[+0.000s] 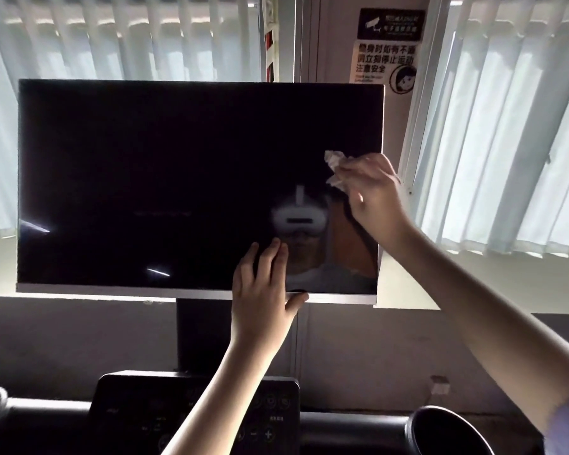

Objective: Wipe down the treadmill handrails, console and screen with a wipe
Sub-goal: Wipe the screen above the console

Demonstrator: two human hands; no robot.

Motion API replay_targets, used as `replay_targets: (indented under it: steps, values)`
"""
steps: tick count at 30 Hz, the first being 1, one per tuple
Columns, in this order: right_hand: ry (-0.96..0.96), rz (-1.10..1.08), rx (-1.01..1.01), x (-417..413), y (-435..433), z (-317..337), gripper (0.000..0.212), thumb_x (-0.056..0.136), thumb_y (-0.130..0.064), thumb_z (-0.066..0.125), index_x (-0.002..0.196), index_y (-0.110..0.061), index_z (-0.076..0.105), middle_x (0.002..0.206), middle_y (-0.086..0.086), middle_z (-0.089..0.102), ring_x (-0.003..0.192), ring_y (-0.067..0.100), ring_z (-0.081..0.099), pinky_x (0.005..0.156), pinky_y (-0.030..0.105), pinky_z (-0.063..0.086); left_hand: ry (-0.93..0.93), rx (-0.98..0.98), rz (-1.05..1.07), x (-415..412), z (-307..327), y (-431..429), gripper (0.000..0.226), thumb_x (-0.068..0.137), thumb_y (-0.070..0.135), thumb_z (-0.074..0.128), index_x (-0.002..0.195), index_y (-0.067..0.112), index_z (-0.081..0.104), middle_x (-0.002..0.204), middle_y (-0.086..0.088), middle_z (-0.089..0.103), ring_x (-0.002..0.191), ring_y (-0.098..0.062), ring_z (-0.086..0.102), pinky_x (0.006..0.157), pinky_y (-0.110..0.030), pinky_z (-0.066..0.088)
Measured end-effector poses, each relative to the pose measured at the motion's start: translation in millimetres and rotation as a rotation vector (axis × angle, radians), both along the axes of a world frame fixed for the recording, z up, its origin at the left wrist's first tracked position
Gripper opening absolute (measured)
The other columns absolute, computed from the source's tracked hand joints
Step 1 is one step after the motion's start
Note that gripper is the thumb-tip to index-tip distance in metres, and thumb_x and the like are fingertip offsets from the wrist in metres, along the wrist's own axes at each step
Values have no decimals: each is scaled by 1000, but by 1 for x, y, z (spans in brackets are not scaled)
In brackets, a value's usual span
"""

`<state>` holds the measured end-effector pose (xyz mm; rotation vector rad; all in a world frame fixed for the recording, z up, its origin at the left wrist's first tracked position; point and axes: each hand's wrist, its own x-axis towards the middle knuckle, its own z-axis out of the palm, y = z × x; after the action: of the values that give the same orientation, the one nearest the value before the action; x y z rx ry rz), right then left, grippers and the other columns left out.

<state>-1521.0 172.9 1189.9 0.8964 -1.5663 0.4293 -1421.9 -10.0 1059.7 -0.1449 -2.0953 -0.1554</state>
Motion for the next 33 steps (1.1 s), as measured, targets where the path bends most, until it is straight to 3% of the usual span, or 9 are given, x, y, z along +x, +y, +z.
replay_targets:
  steps: [5, 9, 11, 16, 19, 22, 27, 31, 33]
  values:
    - [0, 30, 345, 8, 12, -27, 22, 81, 6, 70, 94, -10, 77, 104, 5, 70, 94, 25, 63, 74, 34, 58, 2, -5, 7, 0, 0, 1, 78, 68, 48, 67, 131, 5, 54, 135, -8, 51, 126, -32, 40, 100, -48, 43]
    - [-45, -14, 42, 1, 17, -14, 25, 80, 11, 67, 97, -6, 75, 100, 7, 70, 91, 33, 63, 70, 42, 56, 11, 0, 7, 1, 0, 1, 79, 67, 48, 69, 132, 6, 51, 136, -6, 49, 126, -32, 39, 100, -47, 42]
    - [-62, 18, 8, 8, 7, -30, 29, 78, 14, 68, 97, -7, 74, 101, 6, 70, 90, 33, 62, 69, 41, 55, 12, -2, 12, 1, 0, 1, 81, 67, 47, 72, 133, 6, 50, 136, -6, 48, 127, -31, 38, 101, -47, 42]
    - [-71, 98, 414, 26, 13, -66, 18, 90, -2, 60, 96, -9, 76, 106, 5, 70, 97, 25, 65, 73, 35, 58, 14, -7, 10, 1, -1, 1, 79, 69, 48, 67, 133, 5, 50, 136, -8, 49, 127, -32, 37, 102, -48, 41]
    - [-56, 52, 223, 19, 18, -55, 16, 93, -8, 59, 99, -9, 74, 106, 7, 70, 96, 27, 64, 73, 38, 58, 12, 6, 3, 1, -1, 1, 78, 69, 47, 68, 132, 4, 51, 135, -9, 51, 127, -31, 37, 101, -48, 42]
    - [-79, 17, 34, 29, 7, -73, 22, 84, 9, 64, 98, -5, 75, 106, 9, 71, 98, 26, 62, 78, 38, 56, 9, -8, 8, 1, -2, 1, 79, 71, 49, 67, 134, 5, 47, 136, -9, 49, 127, -32, 38, 102, -48, 42]
    - [16, 15, 424, 51, 19, -110, 23, 96, -9, 54, 96, -7, 76, 108, 6, 72, 101, 24, 67, 86, 34, 55, -14, 1, -5, 2, -2, 1, 83, 72, 49, 68, 138, 8, 40, 139, -5, 41, 129, -32, 37, 103, -47, 41]
    - [-60, -57, 164, 47, 21, -103, 22, 81, 9, 68, 96, -6, 75, 108, 7, 72, 102, 23, 64, 89, 33, 53, -9, -10, 12, 2, -2, 1, 81, 73, 50, 65, 137, 7, 42, 138, -7, 44, 129, -32, 36, 104, -46, 38]
    - [-107, -35, 162, 54, 12, -118, 28, 76, 14, 70, 98, -4, 75, 110, 8, 71, 104, 24, 63, 94, 31, 51, -12, -2, 8, 2, -2, 1, 80, 74, 50, 65, 137, 6, 44, 139, -8, 45, 129, -32, 35, 104, -47, 38]
